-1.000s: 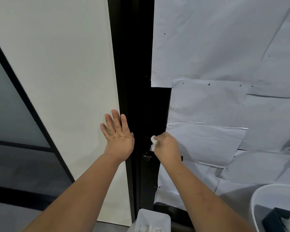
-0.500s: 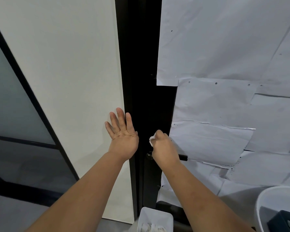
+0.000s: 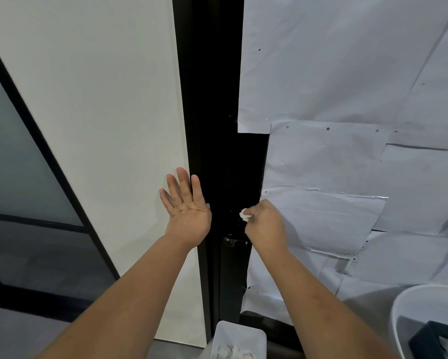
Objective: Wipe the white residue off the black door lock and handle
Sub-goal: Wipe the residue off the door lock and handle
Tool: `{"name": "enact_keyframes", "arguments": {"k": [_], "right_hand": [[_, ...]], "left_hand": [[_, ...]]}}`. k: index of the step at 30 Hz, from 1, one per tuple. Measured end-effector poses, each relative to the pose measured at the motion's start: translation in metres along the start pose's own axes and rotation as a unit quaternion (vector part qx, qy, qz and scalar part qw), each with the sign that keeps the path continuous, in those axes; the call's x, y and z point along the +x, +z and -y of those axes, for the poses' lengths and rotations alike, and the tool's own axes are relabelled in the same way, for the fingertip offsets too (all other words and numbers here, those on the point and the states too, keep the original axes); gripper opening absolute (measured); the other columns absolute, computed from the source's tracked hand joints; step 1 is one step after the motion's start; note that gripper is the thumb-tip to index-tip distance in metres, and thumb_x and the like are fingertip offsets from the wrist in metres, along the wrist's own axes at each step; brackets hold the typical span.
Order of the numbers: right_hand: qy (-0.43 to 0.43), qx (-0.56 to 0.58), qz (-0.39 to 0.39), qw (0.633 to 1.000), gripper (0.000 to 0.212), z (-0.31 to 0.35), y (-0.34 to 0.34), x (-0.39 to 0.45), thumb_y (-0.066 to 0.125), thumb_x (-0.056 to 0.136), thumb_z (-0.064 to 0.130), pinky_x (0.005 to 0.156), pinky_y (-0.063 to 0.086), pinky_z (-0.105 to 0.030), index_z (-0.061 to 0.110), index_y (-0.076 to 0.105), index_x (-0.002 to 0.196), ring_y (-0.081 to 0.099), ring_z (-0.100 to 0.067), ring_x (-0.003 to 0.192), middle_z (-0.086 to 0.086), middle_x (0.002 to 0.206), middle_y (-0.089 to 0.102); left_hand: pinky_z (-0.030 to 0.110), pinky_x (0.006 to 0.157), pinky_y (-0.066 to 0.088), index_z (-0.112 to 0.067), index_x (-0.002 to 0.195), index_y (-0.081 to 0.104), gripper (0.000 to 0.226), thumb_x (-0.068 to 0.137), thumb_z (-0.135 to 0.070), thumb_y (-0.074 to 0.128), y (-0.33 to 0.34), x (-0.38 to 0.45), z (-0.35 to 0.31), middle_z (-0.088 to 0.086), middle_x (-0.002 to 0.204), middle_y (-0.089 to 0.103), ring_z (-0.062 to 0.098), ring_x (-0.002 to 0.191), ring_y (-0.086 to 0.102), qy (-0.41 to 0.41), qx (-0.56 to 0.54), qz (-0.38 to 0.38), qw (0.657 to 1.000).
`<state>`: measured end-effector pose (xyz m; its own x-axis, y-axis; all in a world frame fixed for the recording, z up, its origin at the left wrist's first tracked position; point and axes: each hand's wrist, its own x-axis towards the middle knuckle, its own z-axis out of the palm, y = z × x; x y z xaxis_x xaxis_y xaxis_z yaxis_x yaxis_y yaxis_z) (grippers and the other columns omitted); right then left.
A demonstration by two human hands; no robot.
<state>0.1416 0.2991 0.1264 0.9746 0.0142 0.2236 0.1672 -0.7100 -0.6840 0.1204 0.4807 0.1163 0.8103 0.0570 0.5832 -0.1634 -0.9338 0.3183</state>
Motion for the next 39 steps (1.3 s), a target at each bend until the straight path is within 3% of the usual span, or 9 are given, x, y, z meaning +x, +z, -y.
{"name": "enact_keyframes", "arguments": {"k": [5,9,12,15,23,27,31,35,39], "right_hand": [[-0.124,0.039,-0.11,0.985,0.023,-0.007,0.008,-0.042,0.05,0.082,0.004,0.058,0.042,-0.022,0.015,0.068,0.088,0.053,-0.013,0.071,0.004,0.088,0.054],[-0.226,-0.005,-0.063,0.972,0.023,-0.03,0.038,-0.081,0.046,0.077,0.009,0.059,0.045,-0.022,0.016,0.068,0.08,0.054,-0.01,0.075,0.005,0.084,0.057],[0.012,0.186,0.019,0.982,0.028,-0.046,0.06,-0.088,0.048,0.079,0.0,0.072,0.051,-0.024,0.016,0.07,0.079,0.062,-0.014,0.082,0.001,0.088,0.063],[0.237,0.434,0.027,0.869,0.03,-0.053,0.067,-0.081,0.048,0.081,-0.009,0.078,0.053,-0.033,0.011,0.07,0.084,0.067,-0.022,0.082,-0.012,0.089,0.07],[0.193,0.593,-0.111,0.774,0.037,-0.04,0.081,-0.055,0.062,0.088,0.001,0.106,0.042,-0.032,0.023,0.066,0.117,0.061,-0.012,0.113,-0.001,0.124,0.064],[0.121,0.527,-0.147,0.828,0.051,-0.037,0.099,-0.054,0.055,0.09,-0.005,0.11,0.035,-0.03,0.036,0.058,0.12,0.051,-0.007,0.123,0.009,0.134,0.05],[-0.062,0.283,-0.177,0.941,0.065,-0.045,0.118,-0.049,0.053,0.084,-0.017,0.112,0.031,-0.022,0.015,0.044,0.139,0.039,-0.014,0.131,-0.001,0.137,0.035],[-0.108,0.066,-0.225,0.966,0.072,-0.045,0.12,-0.038,0.065,0.075,-0.011,0.108,0.038,-0.034,0.005,0.039,0.14,0.039,-0.021,0.127,-0.008,0.135,0.037],[-0.08,-0.006,-0.198,0.977,0.081,-0.046,0.117,-0.033,0.072,0.064,-0.005,0.097,0.042,-0.05,0.008,0.039,0.137,0.037,-0.031,0.128,-0.004,0.135,0.036]], "left_hand": [[0.074,0.107,-0.006,-0.008,0.143,-0.033,0.077,0.097,-0.026,0.026,0.001,0.001,0.0,0.022,0.148,-0.04,0.051,0.135,-0.029,-0.013,-0.008,-0.001,1.0],[0.074,0.107,-0.006,-0.008,0.143,-0.033,0.079,0.097,-0.025,0.029,0.0,0.002,-0.002,0.021,0.148,-0.04,0.05,0.135,-0.031,-0.025,0.0,0.003,1.0],[0.073,0.107,-0.008,-0.01,0.142,-0.036,0.078,0.097,-0.027,0.026,-0.001,0.001,-0.002,0.018,0.146,-0.044,0.048,0.134,-0.035,-0.025,0.007,0.021,0.999],[0.072,0.107,-0.011,-0.013,0.139,-0.041,0.073,0.095,-0.034,0.012,-0.004,0.001,-0.003,0.016,0.144,-0.048,0.048,0.132,-0.038,-0.029,0.009,0.044,0.999],[0.072,0.107,-0.011,-0.014,0.138,-0.042,0.071,0.094,-0.039,0.008,-0.002,0.001,-0.002,0.016,0.143,-0.049,0.049,0.133,-0.037,-0.023,0.013,0.044,0.999],[0.071,0.107,-0.012,-0.014,0.14,-0.04,0.073,0.095,-0.039,0.011,0.002,0.001,0.0,0.017,0.145,-0.046,0.05,0.134,-0.035,-0.01,0.018,0.022,1.0],[0.072,0.107,-0.012,-0.014,0.14,-0.039,0.073,0.096,-0.038,0.013,0.006,0.001,0.002,0.019,0.145,-0.045,0.051,0.135,-0.032,0.002,0.024,0.007,1.0],[0.072,0.106,-0.012,-0.015,0.14,-0.04,0.074,0.096,-0.037,0.015,0.007,0.001,0.003,0.017,0.145,-0.047,0.05,0.134,-0.033,0.012,0.024,-0.006,1.0],[0.073,0.106,-0.01,-0.015,0.141,-0.038,0.073,0.096,-0.038,0.014,0.009,0.001,0.004,0.017,0.146,-0.045,0.051,0.135,-0.031,0.016,0.027,-0.017,0.999]]}}
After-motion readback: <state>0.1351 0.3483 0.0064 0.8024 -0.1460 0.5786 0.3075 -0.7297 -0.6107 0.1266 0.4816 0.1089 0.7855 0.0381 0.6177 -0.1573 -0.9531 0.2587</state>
